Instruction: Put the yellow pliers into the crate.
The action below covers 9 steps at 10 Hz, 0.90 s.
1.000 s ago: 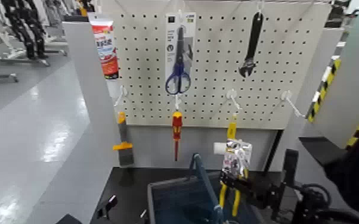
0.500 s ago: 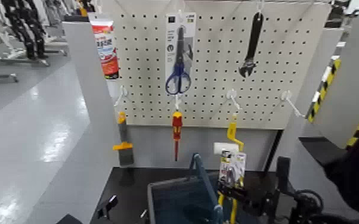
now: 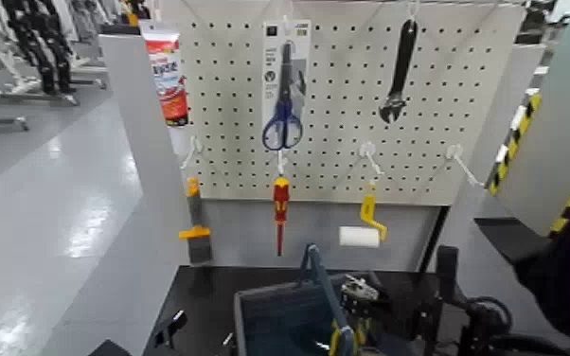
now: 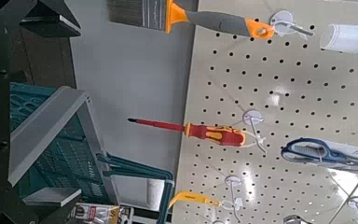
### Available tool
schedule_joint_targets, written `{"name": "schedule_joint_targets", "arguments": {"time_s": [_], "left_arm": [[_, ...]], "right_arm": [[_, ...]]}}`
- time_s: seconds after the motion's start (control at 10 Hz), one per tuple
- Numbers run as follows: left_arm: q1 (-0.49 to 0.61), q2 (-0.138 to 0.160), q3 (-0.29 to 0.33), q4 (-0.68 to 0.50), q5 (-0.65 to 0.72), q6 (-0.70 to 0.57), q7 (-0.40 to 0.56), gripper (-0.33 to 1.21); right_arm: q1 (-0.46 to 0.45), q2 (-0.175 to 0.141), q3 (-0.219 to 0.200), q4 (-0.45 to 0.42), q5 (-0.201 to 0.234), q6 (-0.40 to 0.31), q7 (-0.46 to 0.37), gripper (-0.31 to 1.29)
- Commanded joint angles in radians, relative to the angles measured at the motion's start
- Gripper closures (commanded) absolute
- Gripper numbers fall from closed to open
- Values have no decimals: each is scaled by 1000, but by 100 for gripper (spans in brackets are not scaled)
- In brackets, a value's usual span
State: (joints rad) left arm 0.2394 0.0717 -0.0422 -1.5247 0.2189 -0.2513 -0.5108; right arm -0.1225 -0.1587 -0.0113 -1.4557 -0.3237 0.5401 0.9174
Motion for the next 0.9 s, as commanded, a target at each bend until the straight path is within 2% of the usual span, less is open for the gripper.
{"name": "schedule_joint_targets", "arguments": {"time_s": [0.1, 0.4, 0.6, 0.8, 0.9], "left_arm": [[-2, 0, -1, 0, 0, 1, 0, 10], [-2, 0, -1, 0, 0, 1, 0, 10], [0, 0, -1, 0, 0, 1, 0, 10], [0, 2, -1, 0, 0, 0, 0, 10], [0, 2, -1, 0, 0, 0, 0, 10]], "right_arm": [[0, 1, 1, -2, -2, -2, 0, 8], [1, 1, -3, -45, -3, -12, -5, 9], [18, 1, -3, -109, 43, -38, -41, 9], [69, 13, -12, -173, 46, -124, -141, 9], [112, 19, -13, -212, 46, -196, -236, 10]]}}
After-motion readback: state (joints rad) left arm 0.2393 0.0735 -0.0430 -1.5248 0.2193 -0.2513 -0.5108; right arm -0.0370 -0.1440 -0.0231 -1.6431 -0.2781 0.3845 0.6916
